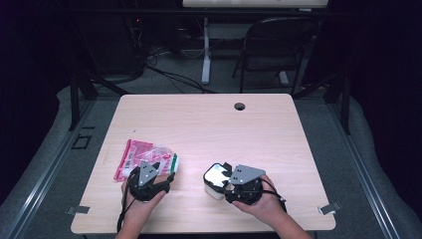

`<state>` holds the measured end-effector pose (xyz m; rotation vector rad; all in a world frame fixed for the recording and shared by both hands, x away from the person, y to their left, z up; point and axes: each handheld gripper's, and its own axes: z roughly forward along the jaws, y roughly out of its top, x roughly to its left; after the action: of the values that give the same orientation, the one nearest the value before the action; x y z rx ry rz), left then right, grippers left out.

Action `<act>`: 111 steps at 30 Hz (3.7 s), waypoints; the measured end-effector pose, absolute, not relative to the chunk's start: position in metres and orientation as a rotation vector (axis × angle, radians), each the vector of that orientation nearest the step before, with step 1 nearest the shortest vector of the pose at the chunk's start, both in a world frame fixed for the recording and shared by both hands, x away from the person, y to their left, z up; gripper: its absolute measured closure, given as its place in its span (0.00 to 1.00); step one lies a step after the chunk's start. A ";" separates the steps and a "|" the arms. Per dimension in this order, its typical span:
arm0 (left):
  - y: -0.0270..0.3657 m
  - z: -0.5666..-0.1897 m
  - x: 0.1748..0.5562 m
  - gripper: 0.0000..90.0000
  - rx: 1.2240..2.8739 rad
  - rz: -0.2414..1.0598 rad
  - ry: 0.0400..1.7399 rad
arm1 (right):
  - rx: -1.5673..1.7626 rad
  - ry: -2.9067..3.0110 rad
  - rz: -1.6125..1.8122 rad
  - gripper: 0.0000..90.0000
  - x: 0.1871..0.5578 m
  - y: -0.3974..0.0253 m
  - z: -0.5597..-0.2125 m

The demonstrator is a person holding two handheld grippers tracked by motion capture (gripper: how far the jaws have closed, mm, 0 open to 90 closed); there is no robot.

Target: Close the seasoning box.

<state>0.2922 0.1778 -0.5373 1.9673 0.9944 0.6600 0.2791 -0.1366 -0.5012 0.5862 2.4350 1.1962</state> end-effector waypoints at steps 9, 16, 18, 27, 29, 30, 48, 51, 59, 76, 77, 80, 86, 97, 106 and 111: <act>0.178 -0.538 0.293 0.39 1.972 0.660 0.997 | 0.593 2.437 1.203 0.55 0.280 -0.137 -0.502; 0.178 -0.538 0.293 0.39 1.972 0.660 0.997 | 0.596 2.437 1.207 0.55 0.280 -0.138 -0.502; 0.178 -0.538 0.293 0.39 1.972 0.660 0.997 | 0.595 2.437 1.208 0.55 0.280 -0.138 -0.502; 0.178 -0.538 0.293 0.39 1.969 0.659 1.001 | 0.634 2.451 1.240 0.55 0.283 -0.141 -0.500; 0.178 -0.538 0.293 0.39 1.966 0.658 1.002 | 0.658 2.457 1.264 0.55 0.285 -0.143 -0.499; 0.178 -0.538 0.293 0.39 1.966 0.657 1.002 | 0.668 2.466 1.273 0.55 0.286 -0.144 -0.499; 0.193 -0.530 0.293 0.40 1.878 0.630 1.043 | 0.999 2.327 1.408 0.59 0.311 -0.191 -0.488; 0.202 -0.529 0.294 0.40 1.831 0.605 1.080 | 1.049 2.295 1.416 0.58 0.314 -0.198 -0.488; 0.218 -0.525 0.295 0.41 1.800 0.633 1.114 | 1.132 2.235 1.397 0.57 0.323 -0.215 -0.492; 0.257 -0.525 0.297 0.46 1.695 0.654 1.238 | 1.219 2.189 1.336 0.57 0.334 -0.233 -0.505; 0.261 -0.526 0.297 0.47 1.689 0.651 1.249 | 1.230 2.186 1.332 0.57 0.334 -0.234 -0.506; 0.268 -0.527 0.297 0.48 1.674 0.654 1.269 | 1.241 2.187 1.289 0.58 0.337 -0.237 -0.512; 0.280 -0.532 0.298 0.50 1.659 0.641 1.307 | 1.310 2.175 1.273 0.58 0.342 -0.245 -0.525; 0.304 -0.548 0.304 0.52 1.611 0.596 1.416 | 1.406 2.140 1.204 0.59 0.351 -0.259 -0.545; 0.314 -0.556 0.309 0.50 1.610 0.591 1.476 | 1.480 2.151 1.136 0.58 0.356 -0.261 -0.556; 0.316 -0.556 0.311 0.49 1.607 0.605 1.482 | 1.481 2.162 1.106 0.58 0.356 -0.262 -0.559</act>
<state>0.3111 0.3160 -0.5562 1.6072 1.4816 0.6054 0.3561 -0.2617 -0.5590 1.4814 2.1617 1.1061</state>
